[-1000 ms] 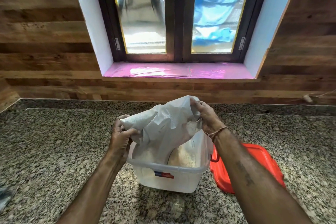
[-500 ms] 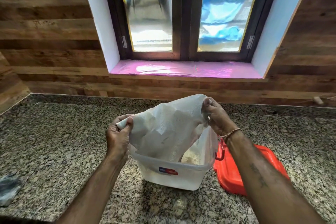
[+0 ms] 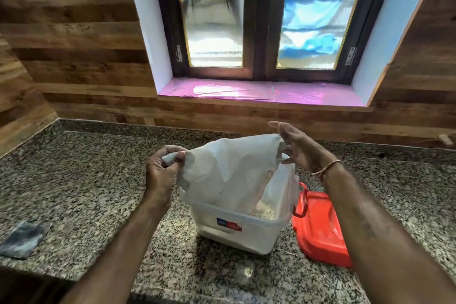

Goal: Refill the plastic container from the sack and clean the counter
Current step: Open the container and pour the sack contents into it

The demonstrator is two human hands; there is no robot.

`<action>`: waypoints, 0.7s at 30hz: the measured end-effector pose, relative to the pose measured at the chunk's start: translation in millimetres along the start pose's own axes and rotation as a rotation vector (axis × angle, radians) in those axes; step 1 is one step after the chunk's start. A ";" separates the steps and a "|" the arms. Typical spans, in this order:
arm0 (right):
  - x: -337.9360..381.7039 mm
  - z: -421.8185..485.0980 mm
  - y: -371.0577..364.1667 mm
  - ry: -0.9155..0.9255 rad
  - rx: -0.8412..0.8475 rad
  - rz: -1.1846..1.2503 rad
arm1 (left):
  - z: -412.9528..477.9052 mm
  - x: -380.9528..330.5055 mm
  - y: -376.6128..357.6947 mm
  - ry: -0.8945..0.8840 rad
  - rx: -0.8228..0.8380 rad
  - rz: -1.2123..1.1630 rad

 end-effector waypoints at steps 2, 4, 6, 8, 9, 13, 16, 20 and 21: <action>4.5 -2.3 -5.6 0.054 0.029 -0.181 | -1.2 -2.6 -2.4 -0.008 0.023 0.005; 9.6 -7.0 -11.9 0.111 0.038 -0.265 | -0.1 -2.3 -2.8 -0.006 0.042 0.001; 11.0 -9.8 -14.5 0.160 0.028 -0.288 | -0.7 -2.2 -3.4 -0.010 0.048 0.007; 4.5 -7.9 -15.4 0.164 0.013 -0.315 | -1.3 -0.8 -4.4 -0.015 0.042 0.014; 0.1 -6.6 -15.5 0.163 -0.002 -0.334 | -1.8 -0.6 -5.1 -0.018 0.034 0.015; -3.0 -2.9 -17.0 0.216 -0.195 -0.406 | -2.7 -1.0 -6.6 -0.024 0.034 0.027; 8.7 0.7 -19.4 0.347 -0.328 -0.472 | -2.2 -1.0 -5.5 -0.002 0.046 0.080; 20.9 5.0 -18.9 0.432 -0.366 -0.550 | 0.2 0.5 5.9 0.036 0.098 0.175; 21.0 7.2 -17.9 0.430 -0.384 -0.574 | -1.9 3.4 8.3 0.062 0.137 0.199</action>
Point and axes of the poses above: each hand's wrist, its own z-axis towards the middle knuckle, its own y-axis out of the back of the hand, x = y × z, the point moved 4 cm from there along z, towards the middle knuckle, and after that the axes turned 9 degrees about -x, right-handed, at the moved point
